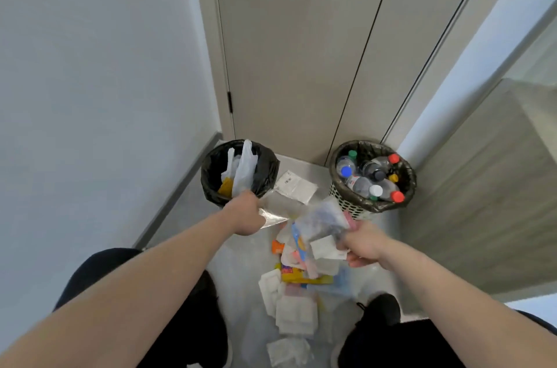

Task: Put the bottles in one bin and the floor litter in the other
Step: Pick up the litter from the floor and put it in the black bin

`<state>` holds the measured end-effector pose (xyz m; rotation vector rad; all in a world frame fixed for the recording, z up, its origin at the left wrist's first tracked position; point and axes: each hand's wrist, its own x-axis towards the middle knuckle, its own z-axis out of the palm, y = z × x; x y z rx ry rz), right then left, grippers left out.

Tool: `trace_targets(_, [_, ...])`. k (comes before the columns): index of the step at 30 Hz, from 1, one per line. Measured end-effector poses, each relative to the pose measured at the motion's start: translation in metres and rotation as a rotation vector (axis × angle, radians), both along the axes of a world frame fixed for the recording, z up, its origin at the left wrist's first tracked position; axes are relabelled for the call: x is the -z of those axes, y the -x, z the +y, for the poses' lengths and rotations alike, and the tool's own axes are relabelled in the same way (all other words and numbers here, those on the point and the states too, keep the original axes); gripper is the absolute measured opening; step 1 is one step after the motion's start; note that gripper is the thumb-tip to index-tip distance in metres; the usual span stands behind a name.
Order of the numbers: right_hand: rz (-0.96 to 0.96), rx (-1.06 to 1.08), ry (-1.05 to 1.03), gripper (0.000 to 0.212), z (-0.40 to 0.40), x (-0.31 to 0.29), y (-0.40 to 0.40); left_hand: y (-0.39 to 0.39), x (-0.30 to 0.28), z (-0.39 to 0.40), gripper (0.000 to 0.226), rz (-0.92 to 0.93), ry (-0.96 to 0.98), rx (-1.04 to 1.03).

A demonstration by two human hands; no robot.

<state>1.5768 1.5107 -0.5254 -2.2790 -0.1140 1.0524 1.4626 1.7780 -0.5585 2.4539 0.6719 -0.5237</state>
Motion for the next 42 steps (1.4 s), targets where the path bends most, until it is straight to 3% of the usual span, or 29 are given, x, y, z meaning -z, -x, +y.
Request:
trace_targets(2, [-0.069, -0.051, -0.064, 0.008, 0.01, -0.03, -0.011, -0.004, -0.029, 0.012, 0.042, -0.11, 0.041, -0.059])
trace_targets(5, [-0.109, -0.035, -0.195, 0.008, 0.018, -0.05, -0.025, -0.01, -0.049, 0.038, 0.047, -0.218, 0.129, -0.212])
trace_targets(14, [-0.068, 0.023, -0.336, 0.004, 0.073, -0.031, -0.044, -0.028, -0.02, 0.097, 0.075, -0.275, 0.414, -0.653])
trace_targets(21, [-0.048, 0.015, -0.329, 0.021, 0.122, -0.011, -0.057, -0.051, 0.001, 0.121, 0.077, -0.278, 0.434, -0.753])
trace_targets(32, [-0.035, 0.044, -0.344, 0.01, 0.175, 0.009, -0.049, -0.06, 0.04, 0.157, 0.084, -0.248, 0.474, -0.816])
trace_targets(35, [-0.035, 0.046, -0.322, 0.009, 0.182, 0.012, -0.046, -0.059, 0.036, 0.159, 0.076, -0.243, 0.54, -0.83])
trace_targets(38, [-0.051, 0.063, -0.295, 0.009, 0.185, 0.016, -0.047, -0.055, 0.029, 0.16, 0.04, -0.215, 0.697, -0.868])
trace_targets(40, [-0.059, 0.073, -0.269, 0.009, 0.186, 0.019, -0.046, -0.049, 0.031, 0.161, 0.023, -0.164, 0.676, -0.839])
trace_targets(42, [-0.062, 0.082, -0.253, 0.01, 0.186, 0.023, -0.046, -0.04, 0.035, 0.163, 0.025, -0.114, 0.58, -0.774])
